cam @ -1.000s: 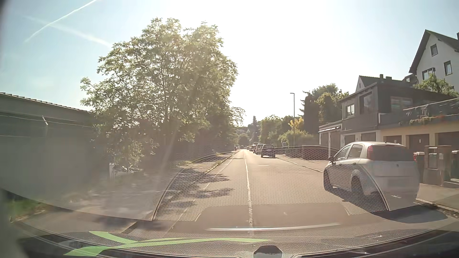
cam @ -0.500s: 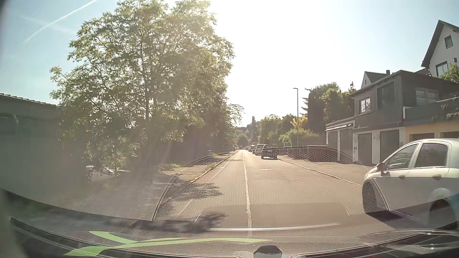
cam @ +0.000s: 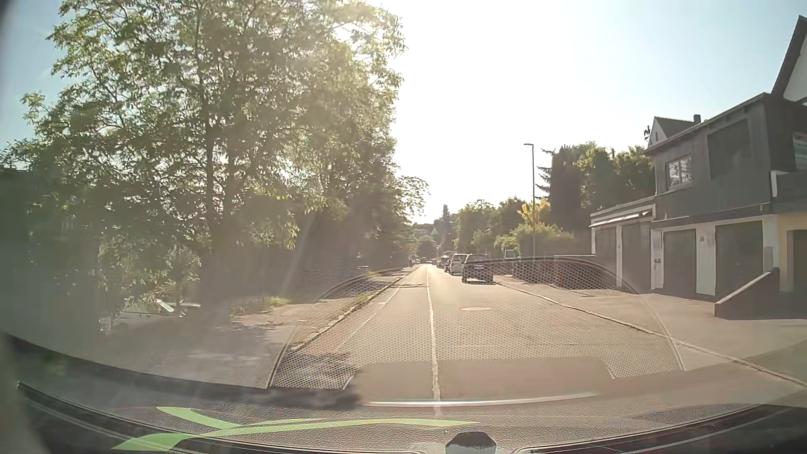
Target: Follow the waypoints while adhering to traffic rules and regulations
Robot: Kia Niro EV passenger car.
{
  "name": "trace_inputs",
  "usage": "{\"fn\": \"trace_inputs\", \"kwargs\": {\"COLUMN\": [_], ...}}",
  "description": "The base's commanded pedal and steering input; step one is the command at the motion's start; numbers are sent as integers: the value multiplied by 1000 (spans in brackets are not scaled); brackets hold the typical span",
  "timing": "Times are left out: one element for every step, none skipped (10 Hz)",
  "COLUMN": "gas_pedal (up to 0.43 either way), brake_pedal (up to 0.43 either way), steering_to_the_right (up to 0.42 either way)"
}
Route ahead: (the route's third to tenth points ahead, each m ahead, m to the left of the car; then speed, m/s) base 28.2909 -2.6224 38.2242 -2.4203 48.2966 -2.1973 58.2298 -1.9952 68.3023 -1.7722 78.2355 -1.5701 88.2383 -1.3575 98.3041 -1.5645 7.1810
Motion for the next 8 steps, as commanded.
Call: {"fn": "trace_inputs", "kwargs": {"gas_pedal": [98,98,98,98,98,98,98,98], "brake_pedal": [0,0,0,0,0,0,0,0], "steering_to_the_right": [0,0,0,0,-1,-1,-1,-1]}}
